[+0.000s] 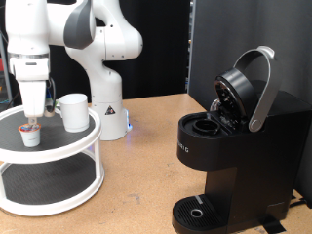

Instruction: Make a cup of coffee with the keurig machine

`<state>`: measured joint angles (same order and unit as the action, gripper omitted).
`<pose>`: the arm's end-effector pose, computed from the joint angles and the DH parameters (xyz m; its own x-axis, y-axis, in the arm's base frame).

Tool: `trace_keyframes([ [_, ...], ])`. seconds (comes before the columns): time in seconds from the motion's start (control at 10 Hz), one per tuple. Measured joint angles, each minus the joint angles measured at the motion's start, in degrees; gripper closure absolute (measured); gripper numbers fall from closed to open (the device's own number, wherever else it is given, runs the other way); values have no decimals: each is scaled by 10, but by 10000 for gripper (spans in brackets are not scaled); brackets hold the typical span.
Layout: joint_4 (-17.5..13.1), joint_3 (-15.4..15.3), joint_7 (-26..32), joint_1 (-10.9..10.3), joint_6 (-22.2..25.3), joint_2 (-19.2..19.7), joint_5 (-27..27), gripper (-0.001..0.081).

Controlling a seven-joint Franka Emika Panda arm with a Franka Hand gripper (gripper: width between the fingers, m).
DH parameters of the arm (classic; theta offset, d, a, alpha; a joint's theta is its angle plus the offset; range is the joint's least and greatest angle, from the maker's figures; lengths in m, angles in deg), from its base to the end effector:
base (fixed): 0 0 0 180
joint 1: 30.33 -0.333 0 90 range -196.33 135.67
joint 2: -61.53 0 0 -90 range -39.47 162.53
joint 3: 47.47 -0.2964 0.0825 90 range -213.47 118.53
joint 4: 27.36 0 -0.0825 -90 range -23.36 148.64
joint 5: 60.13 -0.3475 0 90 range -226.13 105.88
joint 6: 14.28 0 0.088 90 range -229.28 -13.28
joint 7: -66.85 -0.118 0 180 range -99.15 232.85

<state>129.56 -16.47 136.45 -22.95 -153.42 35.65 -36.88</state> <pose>0.2936 -0.2199 0.3436 0.6427 0.7657 -0.0273 0.7623 -0.6354 0.1231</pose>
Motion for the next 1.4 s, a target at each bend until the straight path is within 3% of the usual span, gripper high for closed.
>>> trace_keyframes([
  [0.2,0,0,0,0,0,0,0,545],
  [0.3,0,0,0,0,0,0,0,545],
  [0.5,0,0,0,0,0,0,0,227],
  [0.6,0,0,0,0,-1,0,0,227],
  [0.7,1,0,0,0,-6,1,0,66],
  [0.8,3,0,-1,0,-15,5,0,66],
  [0.9,6,0,-1,0,-26,11,0,12],
  [1.4,12,1,-1,2,-68,46,-4,6],
])
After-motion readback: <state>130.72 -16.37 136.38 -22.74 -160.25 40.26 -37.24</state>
